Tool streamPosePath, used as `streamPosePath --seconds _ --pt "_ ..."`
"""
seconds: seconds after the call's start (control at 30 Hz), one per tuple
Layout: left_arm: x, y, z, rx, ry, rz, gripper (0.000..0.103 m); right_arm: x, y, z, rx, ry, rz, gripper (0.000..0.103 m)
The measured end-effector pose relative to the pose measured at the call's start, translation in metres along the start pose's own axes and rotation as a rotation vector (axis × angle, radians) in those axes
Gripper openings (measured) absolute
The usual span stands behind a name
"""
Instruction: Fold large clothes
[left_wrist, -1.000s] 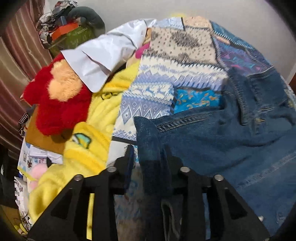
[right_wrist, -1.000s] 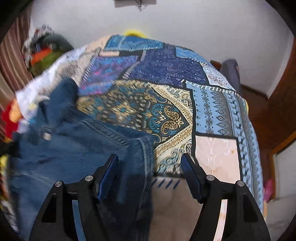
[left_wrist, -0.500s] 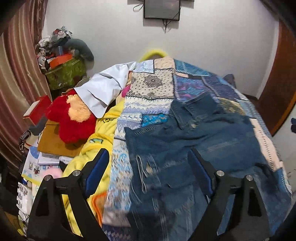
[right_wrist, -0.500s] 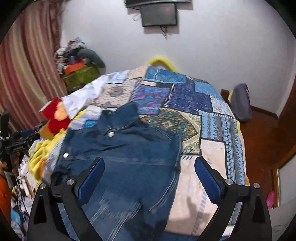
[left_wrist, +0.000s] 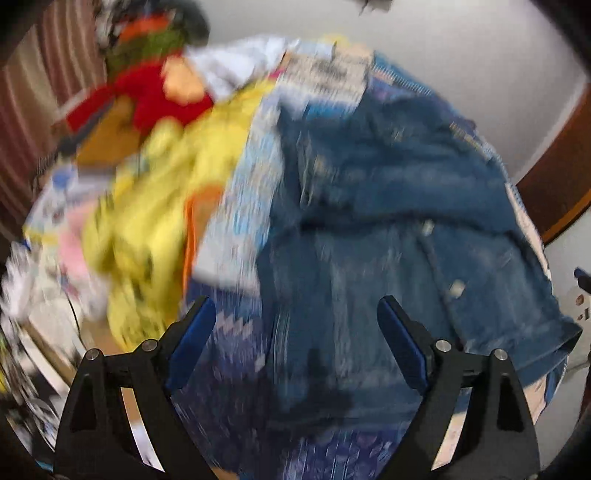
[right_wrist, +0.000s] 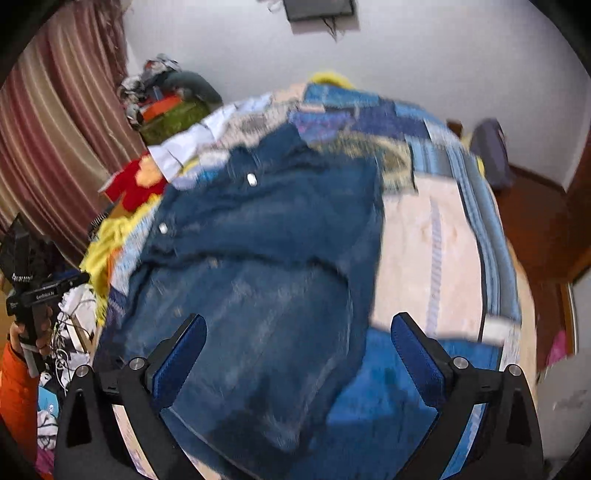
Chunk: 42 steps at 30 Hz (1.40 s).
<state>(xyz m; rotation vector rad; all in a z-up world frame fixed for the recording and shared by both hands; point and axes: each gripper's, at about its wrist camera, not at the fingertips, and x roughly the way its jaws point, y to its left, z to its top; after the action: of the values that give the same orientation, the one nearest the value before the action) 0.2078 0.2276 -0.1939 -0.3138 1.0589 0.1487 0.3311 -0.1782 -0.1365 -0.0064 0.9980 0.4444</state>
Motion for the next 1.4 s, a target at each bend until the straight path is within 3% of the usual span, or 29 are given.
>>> streamPosePath --seconds 0.1,0.27,0.3,0.4,0.47,0.53,0.6,0.73,0.93,1.13,1.3,1.4 --pt "0.030 0.018 -0.030 -0.106 0.117 -0.012 0.089 0.010 -0.010 -0.024 0.067 0.058 0.015 0.100" --pt "0.060 0.024 -0.064 -0.174 0.202 -0.049 0.085 0.017 -0.020 -0.048 0.169 0.088 0.053 0.097" --pt "0.064 0.021 -0.068 -0.179 0.212 -0.069 0.082 0.017 -0.021 -0.052 0.186 0.091 0.067 0.091" --pt "0.071 0.012 -0.073 -0.169 0.234 -0.111 0.060 0.023 -0.018 -0.063 0.233 0.117 0.135 0.071" --pt "0.071 0.004 -0.073 -0.139 0.224 -0.082 0.058 0.022 -0.012 -0.065 0.224 0.095 0.134 0.062" --pt "0.068 -0.005 -0.072 -0.095 0.210 -0.049 0.041 0.023 -0.005 -0.065 0.213 0.104 0.171 0.040" --pt "0.062 -0.011 -0.069 -0.063 0.195 -0.017 0.026 0.022 0.000 -0.063 0.201 0.101 0.177 0.033" --pt "0.047 -0.019 -0.061 -0.047 0.158 -0.035 0.017 0.020 0.006 -0.052 0.164 0.077 0.186 0.023" --pt "0.001 -0.041 -0.017 -0.005 0.009 -0.083 0.015 0.012 0.011 -0.018 0.117 0.008 0.248 0.015" --pt "-0.044 -0.048 0.058 0.001 -0.179 -0.157 0.014 0.006 0.020 0.040 0.061 -0.101 0.235 0.014" --pt "-0.041 -0.053 0.125 0.003 -0.264 -0.116 0.013 0.009 0.004 0.098 0.099 -0.196 0.207 0.014" --pt "-0.024 -0.049 0.160 -0.024 -0.277 -0.096 0.013 0.025 -0.011 0.133 0.125 -0.223 0.174 0.013"
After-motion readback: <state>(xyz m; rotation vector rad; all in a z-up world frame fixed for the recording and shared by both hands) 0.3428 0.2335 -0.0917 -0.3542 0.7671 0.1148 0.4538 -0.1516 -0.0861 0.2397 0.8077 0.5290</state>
